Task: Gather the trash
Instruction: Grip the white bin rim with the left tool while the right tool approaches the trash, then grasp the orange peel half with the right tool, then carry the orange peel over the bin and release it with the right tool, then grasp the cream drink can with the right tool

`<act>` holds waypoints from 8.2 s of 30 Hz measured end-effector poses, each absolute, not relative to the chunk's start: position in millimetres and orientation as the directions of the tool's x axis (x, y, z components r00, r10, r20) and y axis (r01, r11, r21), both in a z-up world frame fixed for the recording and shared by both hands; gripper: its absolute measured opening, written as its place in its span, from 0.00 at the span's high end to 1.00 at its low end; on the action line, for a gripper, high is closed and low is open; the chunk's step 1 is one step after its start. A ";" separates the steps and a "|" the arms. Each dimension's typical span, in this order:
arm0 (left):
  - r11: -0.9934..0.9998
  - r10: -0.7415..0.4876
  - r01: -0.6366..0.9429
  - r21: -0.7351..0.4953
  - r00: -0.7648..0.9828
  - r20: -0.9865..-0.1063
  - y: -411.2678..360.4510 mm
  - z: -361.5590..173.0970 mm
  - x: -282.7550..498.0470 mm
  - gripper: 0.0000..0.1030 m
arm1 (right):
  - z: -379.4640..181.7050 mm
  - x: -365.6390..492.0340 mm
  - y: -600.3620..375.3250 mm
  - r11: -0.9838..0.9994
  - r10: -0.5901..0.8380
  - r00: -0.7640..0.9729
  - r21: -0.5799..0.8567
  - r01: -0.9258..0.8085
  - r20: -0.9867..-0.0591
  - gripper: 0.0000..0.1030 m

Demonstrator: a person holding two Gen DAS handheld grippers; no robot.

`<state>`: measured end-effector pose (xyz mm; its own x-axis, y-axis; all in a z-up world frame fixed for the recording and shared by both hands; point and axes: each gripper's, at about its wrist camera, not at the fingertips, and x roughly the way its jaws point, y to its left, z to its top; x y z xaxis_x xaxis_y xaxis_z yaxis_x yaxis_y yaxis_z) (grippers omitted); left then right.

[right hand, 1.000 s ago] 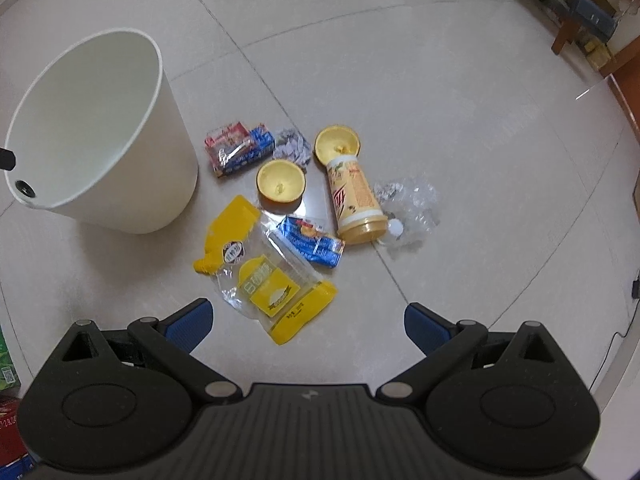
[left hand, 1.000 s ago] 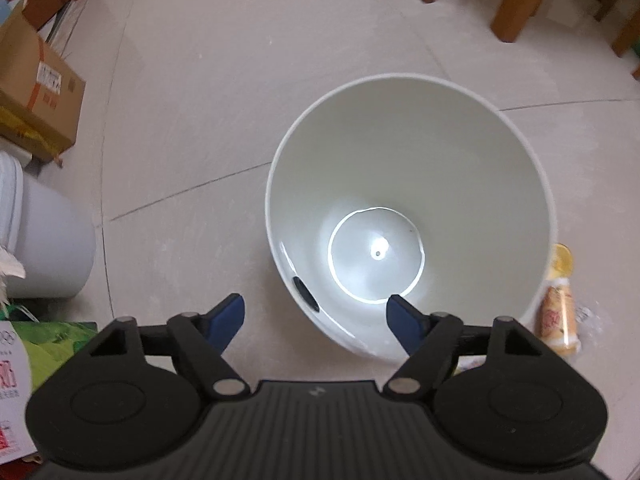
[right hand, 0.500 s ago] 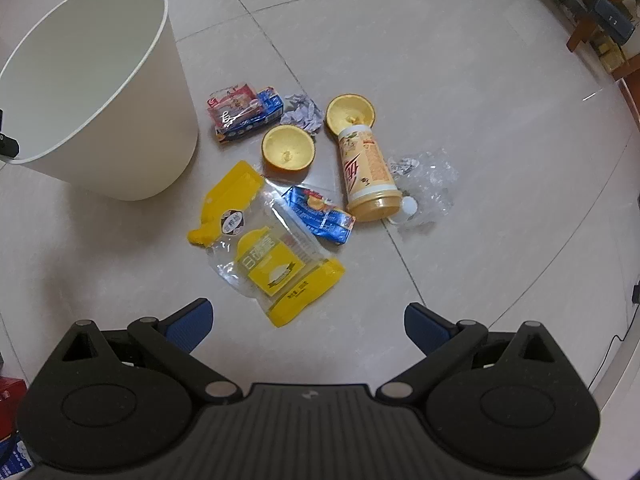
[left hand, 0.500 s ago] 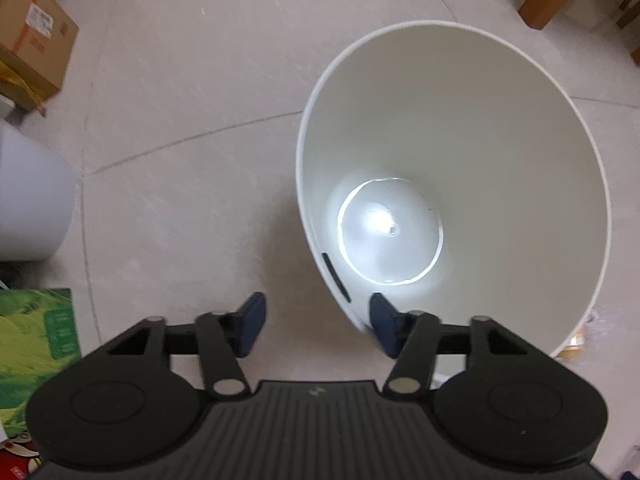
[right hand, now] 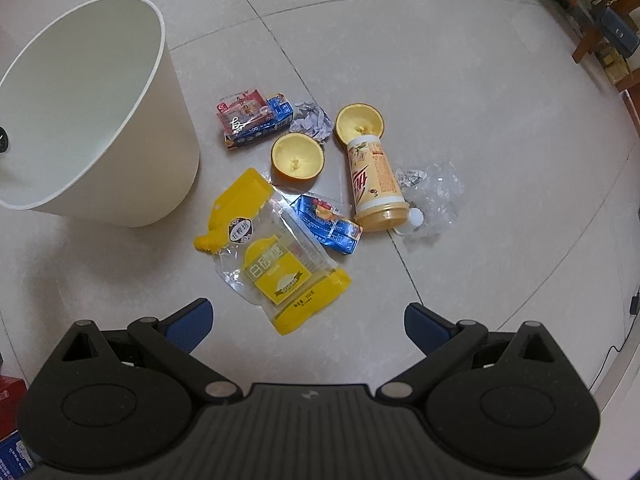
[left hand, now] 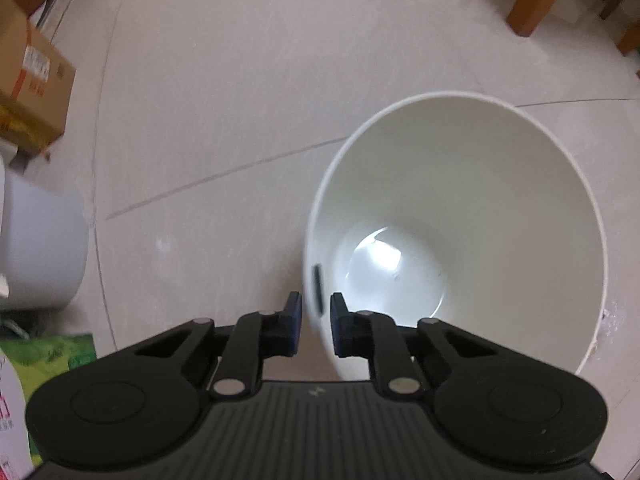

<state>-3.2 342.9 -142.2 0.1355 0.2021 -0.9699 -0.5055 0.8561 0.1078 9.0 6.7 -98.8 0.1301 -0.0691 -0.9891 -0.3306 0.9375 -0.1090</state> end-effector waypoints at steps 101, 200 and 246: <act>0.811 0.197 -0.583 0.048 0.195 -0.961 354.6 -140.9 -6.7 0.95 | -359.6 164.0 24.2 0.940 0.148 0.179 0.082 -0.332 -0.973 0.00; 0.790 0.139 -0.613 0.003 0.174 -0.975 373.3 -143.8 -1.0 0.94 | -266.2 114.3 -53.1 0.842 0.104 0.274 -0.062 -0.537 -0.956 0.02; 0.796 0.136 -0.605 0.005 0.170 -0.976 376.1 -146.2 -0.8 0.94 | -187.3 162.9 -13.6 0.799 0.114 0.213 -0.038 -0.600 -0.970 0.28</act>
